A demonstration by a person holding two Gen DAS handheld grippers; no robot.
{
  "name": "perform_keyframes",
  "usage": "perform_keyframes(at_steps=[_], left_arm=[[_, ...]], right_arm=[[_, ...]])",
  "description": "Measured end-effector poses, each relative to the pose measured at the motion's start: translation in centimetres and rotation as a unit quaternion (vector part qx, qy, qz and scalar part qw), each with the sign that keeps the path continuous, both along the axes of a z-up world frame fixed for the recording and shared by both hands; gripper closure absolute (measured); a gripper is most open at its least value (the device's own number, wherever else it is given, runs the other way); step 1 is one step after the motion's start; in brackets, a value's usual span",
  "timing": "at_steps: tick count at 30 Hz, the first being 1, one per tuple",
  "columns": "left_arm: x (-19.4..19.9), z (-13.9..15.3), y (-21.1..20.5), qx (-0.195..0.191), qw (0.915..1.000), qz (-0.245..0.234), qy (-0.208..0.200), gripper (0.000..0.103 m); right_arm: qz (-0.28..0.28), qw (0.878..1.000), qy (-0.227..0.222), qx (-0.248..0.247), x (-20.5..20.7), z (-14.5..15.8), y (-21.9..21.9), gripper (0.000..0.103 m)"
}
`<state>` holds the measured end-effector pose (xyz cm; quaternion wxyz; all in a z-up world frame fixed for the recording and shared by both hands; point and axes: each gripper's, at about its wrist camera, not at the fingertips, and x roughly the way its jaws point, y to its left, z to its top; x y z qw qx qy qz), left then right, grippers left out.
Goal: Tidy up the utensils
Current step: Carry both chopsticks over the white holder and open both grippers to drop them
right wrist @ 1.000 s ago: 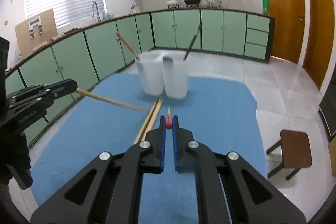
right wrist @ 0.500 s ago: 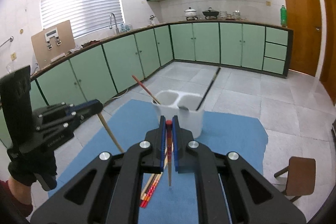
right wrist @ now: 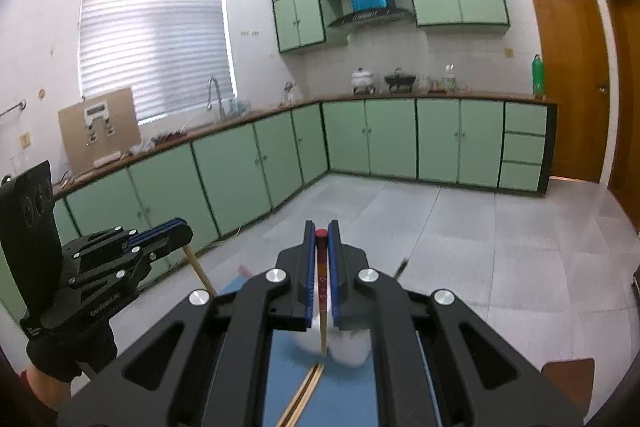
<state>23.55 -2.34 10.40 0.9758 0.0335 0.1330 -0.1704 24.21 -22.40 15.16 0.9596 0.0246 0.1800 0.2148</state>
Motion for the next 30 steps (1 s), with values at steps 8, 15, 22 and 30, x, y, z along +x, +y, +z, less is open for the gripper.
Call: perform_keyframes(at_steps=[8,15,22,30], left_arm=[[6.6,1.2,-2.1,0.005,0.9996,0.015,-0.023,0.096],[10.6,-3.5,-2.9,0.02,0.9993,0.024,0.02,0.096],[11.9,-7.1,-2.1,0.019,0.9969,0.026,0.072,0.083],[8.3,-7.2,0.1,0.001,0.9967,0.032,0.074,0.046]], right_arm=[[-0.039,0.999,-0.019,-0.021,5.8,-0.5,1.0,0.098],[-0.042,0.998,0.022,-0.032,9.0,-5.1,1.9,0.098],[-0.033,0.996,0.055,-0.059,9.4,-8.9,3.2,0.094],[-0.063,0.996,0.037,-0.051,5.9,-9.8,1.3,0.061]])
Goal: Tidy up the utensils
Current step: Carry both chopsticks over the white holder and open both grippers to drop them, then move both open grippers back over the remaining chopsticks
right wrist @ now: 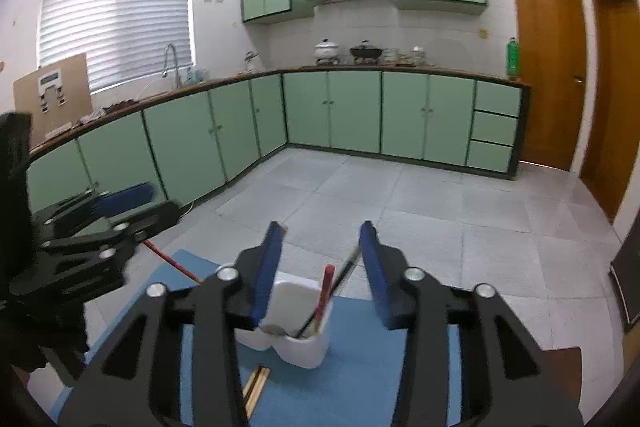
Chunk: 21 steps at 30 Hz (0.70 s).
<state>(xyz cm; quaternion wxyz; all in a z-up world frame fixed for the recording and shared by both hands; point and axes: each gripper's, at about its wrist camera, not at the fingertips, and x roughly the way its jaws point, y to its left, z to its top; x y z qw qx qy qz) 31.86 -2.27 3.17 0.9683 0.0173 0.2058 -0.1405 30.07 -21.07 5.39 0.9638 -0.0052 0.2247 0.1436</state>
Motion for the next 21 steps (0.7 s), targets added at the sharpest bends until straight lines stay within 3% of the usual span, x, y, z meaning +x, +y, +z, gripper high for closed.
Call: perform_keyframes(at_steps=[3,9,21], left_arm=[[-2.2,-0.3,0.6,-0.007,1.0,0.003,0.0,0.038],[-7.8,-3.3,0.8,0.002,0.9999,0.005,0.016,0.032],[-14.3,-14.1,1.5,-0.008,0.9894,0.034,0.141,0.029]], right_arm=[[-0.009,1.0,-0.003,0.015,-2.2,-0.5,-1.4,0.05],[-0.026,0.999,0.002,0.027,-7.1,-3.3,-3.2,0.035],[-0.054,0.995,0.086,0.014,-14.7,-13.5,-1.7,0.024]])
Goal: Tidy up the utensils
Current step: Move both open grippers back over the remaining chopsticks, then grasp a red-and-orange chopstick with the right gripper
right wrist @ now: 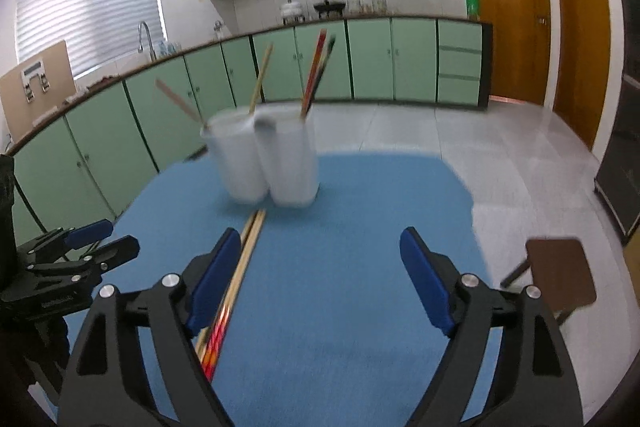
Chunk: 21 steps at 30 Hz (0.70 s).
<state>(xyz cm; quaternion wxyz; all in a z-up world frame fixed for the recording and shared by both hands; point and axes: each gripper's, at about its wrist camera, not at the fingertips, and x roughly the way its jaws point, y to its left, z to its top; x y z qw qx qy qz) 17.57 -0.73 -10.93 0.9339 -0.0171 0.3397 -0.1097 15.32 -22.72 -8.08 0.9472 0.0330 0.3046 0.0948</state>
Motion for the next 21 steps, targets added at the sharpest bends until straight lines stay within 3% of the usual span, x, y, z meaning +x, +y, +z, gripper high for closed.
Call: perform_keyframes(at_steps=[8,21], left_arm=[[-2.0,-5.0,1.4,0.015,0.9977,0.024,0.062,0.029],[-3.2,-6.4,3.1,0.024,0.9947,0.042,0.09,0.026]], right_arm=[[0.014,0.997,0.069,-0.014,-3.3,-5.7,2.5,0.023],[0.051,0.988,0.133,-0.056,-4.5,-8.9,6.9,0.027]])
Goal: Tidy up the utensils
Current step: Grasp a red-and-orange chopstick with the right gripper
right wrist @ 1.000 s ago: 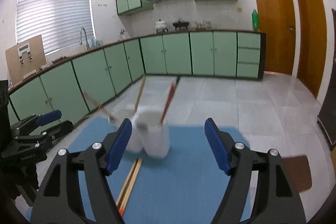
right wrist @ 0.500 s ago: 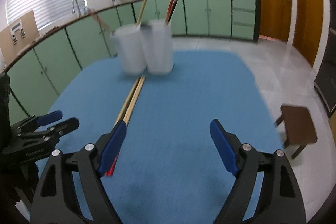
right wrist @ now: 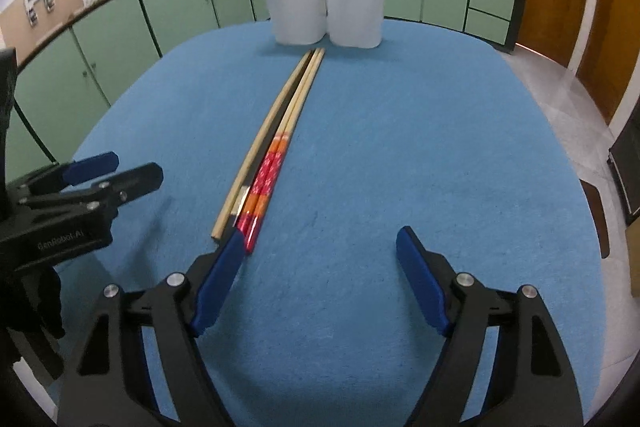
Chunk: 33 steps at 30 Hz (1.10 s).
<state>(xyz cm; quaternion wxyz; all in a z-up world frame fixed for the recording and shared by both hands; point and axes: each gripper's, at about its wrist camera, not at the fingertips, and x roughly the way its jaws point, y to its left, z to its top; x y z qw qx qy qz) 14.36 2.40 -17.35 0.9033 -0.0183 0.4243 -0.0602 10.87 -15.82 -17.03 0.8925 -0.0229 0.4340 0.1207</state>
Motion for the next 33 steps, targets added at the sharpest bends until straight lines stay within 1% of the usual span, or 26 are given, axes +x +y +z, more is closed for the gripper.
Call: perform_keyframes(at_steps=[6,10,12,14,16,18,19,21,22,24,26,27,29,33], left_arm=[[-0.2,-0.4,-0.1,-0.002,1.0,-0.003,0.004,0.026],[0.2,-0.5,-0.1,-0.004,1.0,-0.002,0.006,0.025],[0.2,-0.4,0.0,-0.004,1.0,-0.001,0.005,0.025],[0.2,-0.5,0.0,-0.003,1.0,0.0,0.005,0.025],[0.2,-0.5,0.0,-0.004,1.0,0.0,0.006,0.025],[0.1,-0.5,0.0,-0.002,1.0,0.0,0.006,0.025],[0.1,-0.5,0.0,-0.002,1.0,0.0,0.006,0.024],[0.1,-0.5,0.0,-0.001,1.0,0.0,0.007,0.024],[0.0,-0.5,0.1,0.0,1.0,0.0,0.007,0.024],[0.1,-0.5,0.0,0.001,1.0,0.0,0.007,0.024],[0.1,-0.5,0.0,0.002,1.0,-0.001,0.008,0.024],[0.1,-0.6,-0.1,0.003,1.0,-0.002,0.009,0.023],[0.0,-0.6,-0.3,0.004,0.9999,-0.004,0.01,0.023],[0.0,-0.6,-1.2,0.005,0.9998,-0.015,0.013,0.023]], right_arm=[[0.008,1.0,0.0,-0.015,0.1,0.0,0.6,0.027],[-0.009,0.999,0.001,-0.038,0.2,-0.2,0.4,0.029],[-0.025,0.999,-0.001,-0.033,0.2,0.0,-0.5,0.03],[-0.021,0.999,-0.009,-0.03,-0.1,0.3,-0.9,0.032],[-0.014,1.0,-0.011,-0.015,-0.4,0.4,-1.1,0.035],[-0.005,1.0,-0.008,-0.001,-0.6,0.3,-1.1,0.044],[-0.002,1.0,-0.006,-0.002,-0.7,0.2,-0.9,0.047],[0.003,1.0,-0.002,-0.004,-0.6,0.0,-0.5,0.06],[0.003,1.0,-0.004,-0.003,-0.6,0.1,-0.4,0.062],[0.007,1.0,-0.002,0.003,-0.5,0.2,-0.2,0.075],[0.009,1.0,-0.002,0.002,-0.4,0.2,0.0,0.08],[0.012,1.0,-0.002,0.002,-0.3,0.2,0.1,0.088],[0.021,1.0,-0.001,0.005,-0.4,0.2,0.3,0.097],[0.022,1.0,-0.001,0.007,-0.4,0.2,0.2,0.098]])
